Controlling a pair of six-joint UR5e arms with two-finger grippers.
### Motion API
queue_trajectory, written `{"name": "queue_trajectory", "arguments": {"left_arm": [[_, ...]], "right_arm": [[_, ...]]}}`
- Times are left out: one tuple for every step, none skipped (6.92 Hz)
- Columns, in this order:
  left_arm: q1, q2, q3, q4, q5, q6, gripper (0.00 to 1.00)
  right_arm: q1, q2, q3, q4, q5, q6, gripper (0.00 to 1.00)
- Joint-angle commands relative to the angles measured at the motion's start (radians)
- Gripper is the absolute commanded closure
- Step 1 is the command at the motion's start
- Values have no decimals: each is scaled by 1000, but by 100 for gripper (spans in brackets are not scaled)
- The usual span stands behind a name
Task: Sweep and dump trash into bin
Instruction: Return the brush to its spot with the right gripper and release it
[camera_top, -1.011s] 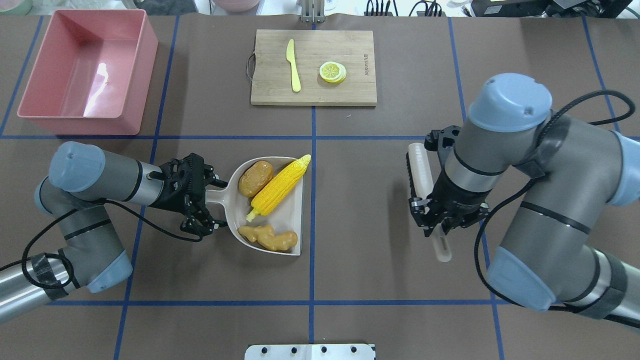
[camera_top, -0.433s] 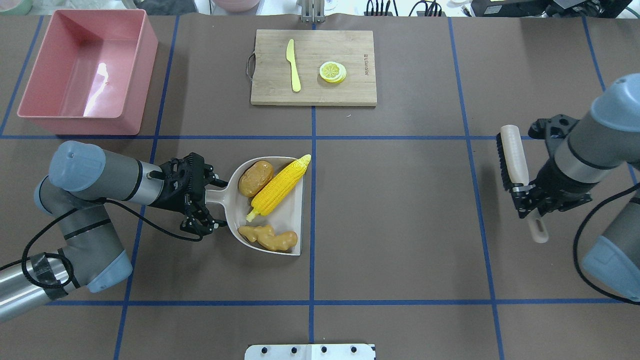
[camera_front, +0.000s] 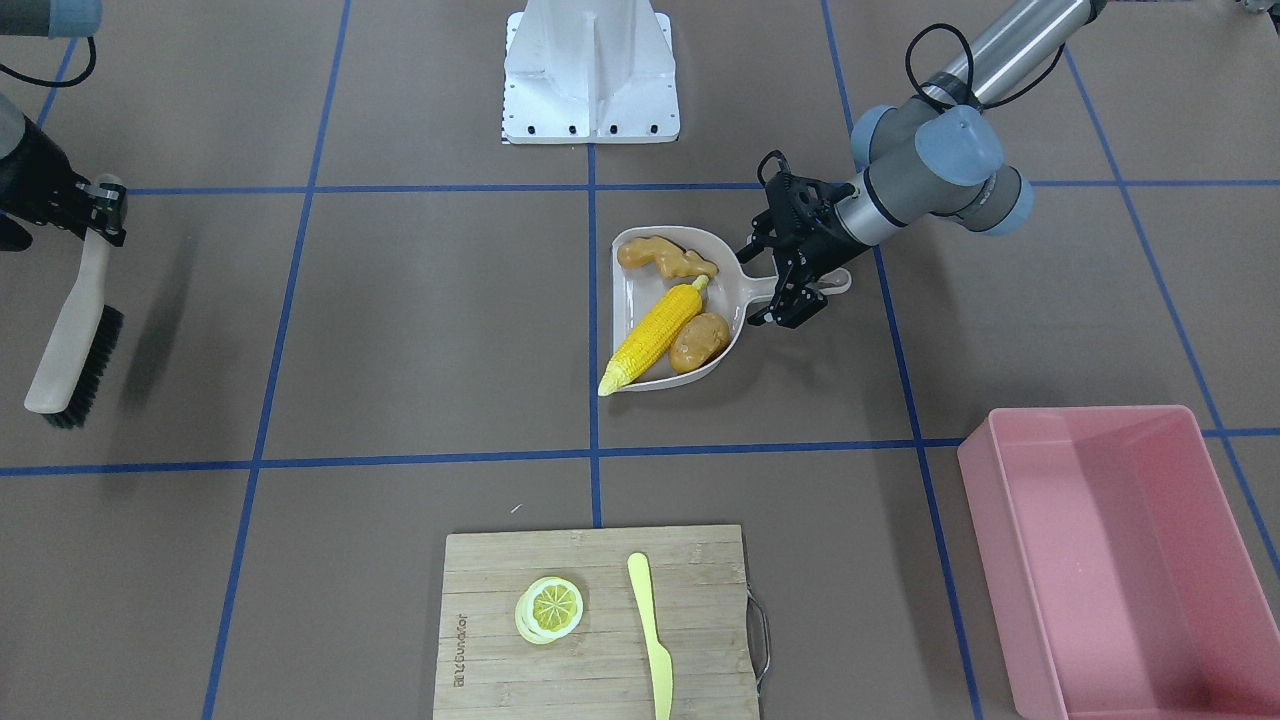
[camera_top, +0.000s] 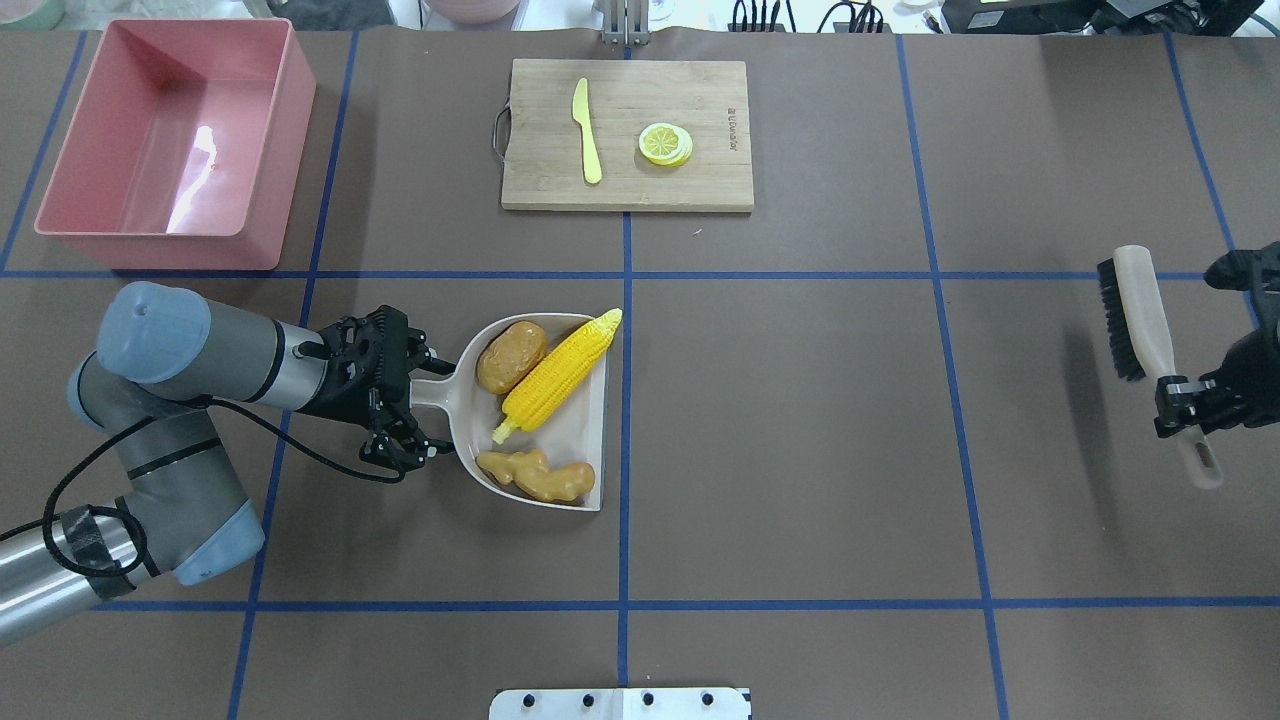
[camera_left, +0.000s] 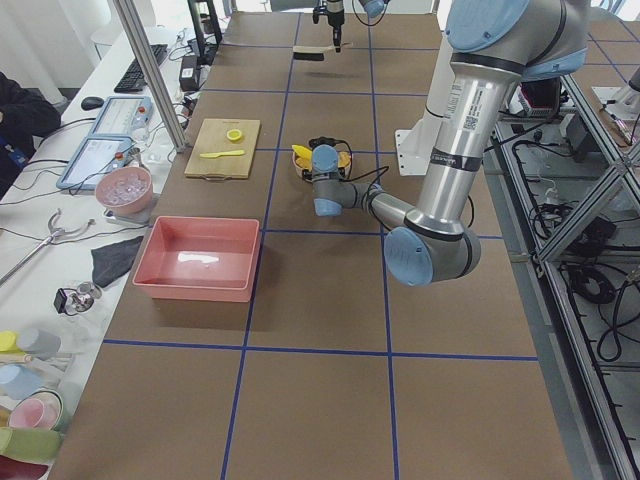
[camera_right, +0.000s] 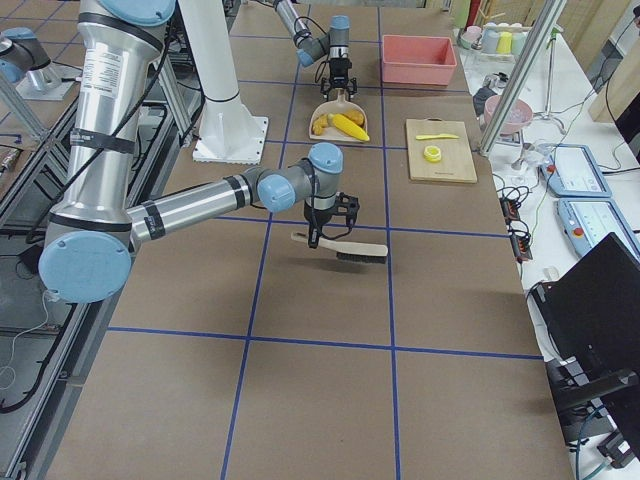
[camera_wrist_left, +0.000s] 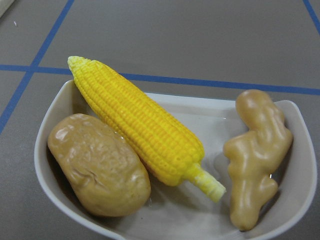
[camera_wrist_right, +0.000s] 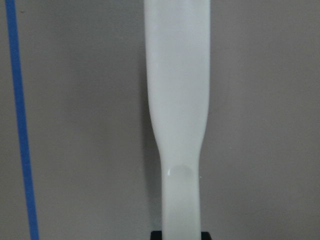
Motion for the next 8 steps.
{"name": "queue_trajectory", "arguments": {"left_arm": [[0,3,0,0,-2,-2,8],[0,3,0,5,-2,-5,19],[0,3,-5,17,-2,-5,34],[0,3,-5,17,-2,-5,49],[-1,3,-6,21,-2,-5,64],[-2,3,-8,23,-2,-5,80],[-2,3,-12,25,-2,0,94],[-2,3,-15,23,-3,3,100]], "right_arm": [[22,-74,-49,117,36,-14,100],[23,-127,-59,190,47,-14,100],[27,-154,-92,267,68,-12,100],[27,-157,-121,308,70,-6,100],[27,-157,-129,315,68,-8,100],[29,-157,-131,316,70,-8,100],[29,-157,-134,316,68,-8,100],[29,-160,-140,316,68,-15,100]]}}
